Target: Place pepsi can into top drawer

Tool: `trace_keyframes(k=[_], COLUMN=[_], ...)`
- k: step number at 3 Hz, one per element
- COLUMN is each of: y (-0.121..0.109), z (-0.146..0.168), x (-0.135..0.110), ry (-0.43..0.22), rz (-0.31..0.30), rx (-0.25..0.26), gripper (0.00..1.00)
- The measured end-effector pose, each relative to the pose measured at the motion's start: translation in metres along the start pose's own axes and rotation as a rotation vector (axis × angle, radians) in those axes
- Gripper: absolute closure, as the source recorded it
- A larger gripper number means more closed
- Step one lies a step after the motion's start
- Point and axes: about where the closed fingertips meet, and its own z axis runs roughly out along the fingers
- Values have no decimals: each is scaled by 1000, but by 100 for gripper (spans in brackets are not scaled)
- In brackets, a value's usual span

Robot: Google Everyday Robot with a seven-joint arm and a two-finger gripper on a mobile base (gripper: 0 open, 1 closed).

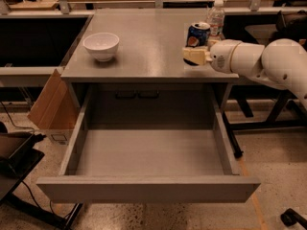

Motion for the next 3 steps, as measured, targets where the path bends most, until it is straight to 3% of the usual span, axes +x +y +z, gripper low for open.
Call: trace_keyframes(k=[1, 2, 3], y=[29, 56, 79], z=[-3, -13, -31], x=[-5, 25, 72], ry=[1, -16, -41], rz=[-19, -21, -57], rx=[-81, -169, -253], gripper=[100, 100, 100])
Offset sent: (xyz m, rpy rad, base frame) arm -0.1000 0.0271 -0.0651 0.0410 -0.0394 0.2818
